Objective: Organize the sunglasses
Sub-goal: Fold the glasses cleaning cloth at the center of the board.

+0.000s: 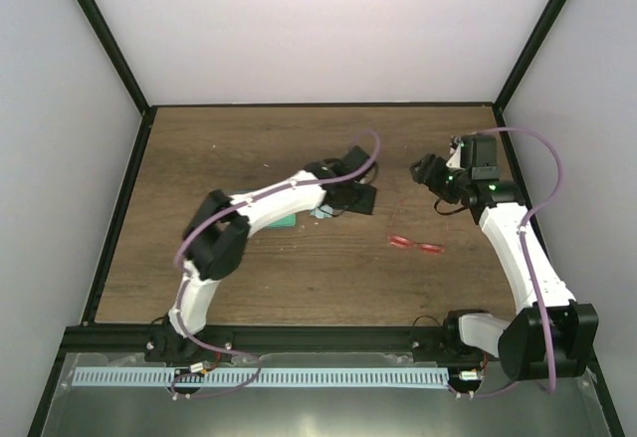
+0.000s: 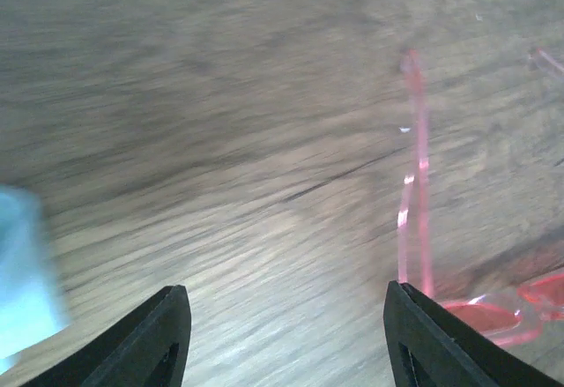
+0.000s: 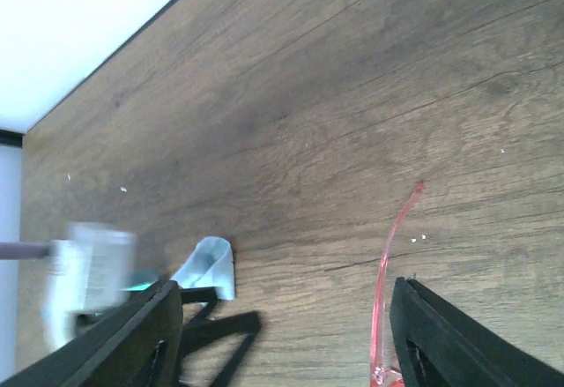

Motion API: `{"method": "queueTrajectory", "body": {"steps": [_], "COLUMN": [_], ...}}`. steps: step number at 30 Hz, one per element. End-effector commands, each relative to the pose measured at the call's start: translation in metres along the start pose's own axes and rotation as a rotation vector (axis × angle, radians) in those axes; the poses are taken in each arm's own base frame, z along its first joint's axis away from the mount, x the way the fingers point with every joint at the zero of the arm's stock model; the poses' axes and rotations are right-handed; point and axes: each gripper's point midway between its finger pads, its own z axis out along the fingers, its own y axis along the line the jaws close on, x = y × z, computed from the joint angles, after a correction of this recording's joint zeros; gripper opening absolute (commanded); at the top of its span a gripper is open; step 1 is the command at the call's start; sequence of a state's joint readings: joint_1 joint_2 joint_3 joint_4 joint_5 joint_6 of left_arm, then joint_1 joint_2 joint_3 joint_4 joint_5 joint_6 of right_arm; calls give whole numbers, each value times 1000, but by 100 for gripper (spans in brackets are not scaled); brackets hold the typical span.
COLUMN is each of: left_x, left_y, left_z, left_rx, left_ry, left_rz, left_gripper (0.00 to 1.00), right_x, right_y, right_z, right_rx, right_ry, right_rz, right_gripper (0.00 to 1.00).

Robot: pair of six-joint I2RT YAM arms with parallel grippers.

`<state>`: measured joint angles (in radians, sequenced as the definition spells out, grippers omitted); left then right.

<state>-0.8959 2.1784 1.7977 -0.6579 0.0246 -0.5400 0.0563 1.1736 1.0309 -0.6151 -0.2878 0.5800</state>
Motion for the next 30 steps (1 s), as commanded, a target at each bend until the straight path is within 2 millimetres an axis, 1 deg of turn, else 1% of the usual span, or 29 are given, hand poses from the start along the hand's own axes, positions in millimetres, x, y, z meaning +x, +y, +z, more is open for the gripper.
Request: {"method": "queueTrajectory", "body": {"steps": [1,3,4,5,7,10,12,13,15,18,20,22,25,28,30], "left_x": [-11,-5,-3,-1,2,9,16,19,20,27,29,33,37,39,38], "left_y": [54,71,79,87,103,137,160,169,179,195,207,217,225,231,235], "left_z": [-51,-72,-81,-91,-108,-124,-132,-136,-144,-148,-151,-153,-151,-151,-152], "left_rx": [-47,-64,-80,-94,-108,-134,-161,-165,-153,-117,-122,-128,-121,-127,-129], "left_ry": [-115,-151,-169,-185,-212,-230,-232,-237,-262,-258,-257,-255,-240,-228,-226], "left_rz": [-101,-116,-124,-134,-169,-249,-296,-310,-321,-359,-374,-382,-387,-377,-372], "left_gripper": [62,62,62,62,61,61,61,61,61,61,61,61,61,61,61], "right_x": [11,23,29,39,60,90,104,110,117,131,144,151,153,154,153], "right_y": [15,23,31,34,50,70,78,81,91,108,115,118,118,117,121], "right_z": [13,27,35,48,68,96,113,121,135,157,169,178,188,195,195], "right_rx": [-63,-58,-61,-46,-38,-19,0,7,-1,34,63,62,71,96,89], "right_ry": [24,68,95,139,206,269,307,324,346,370,396,415,420,432,428], "right_rz": [-55,-95,-121,-139,-206,-306,-340,-351,-384,-470,-508,-494,-473,-467,-463], "right_gripper": [63,60,59,56,51,50,50,50,50,54,55,55,54,50,49]}}
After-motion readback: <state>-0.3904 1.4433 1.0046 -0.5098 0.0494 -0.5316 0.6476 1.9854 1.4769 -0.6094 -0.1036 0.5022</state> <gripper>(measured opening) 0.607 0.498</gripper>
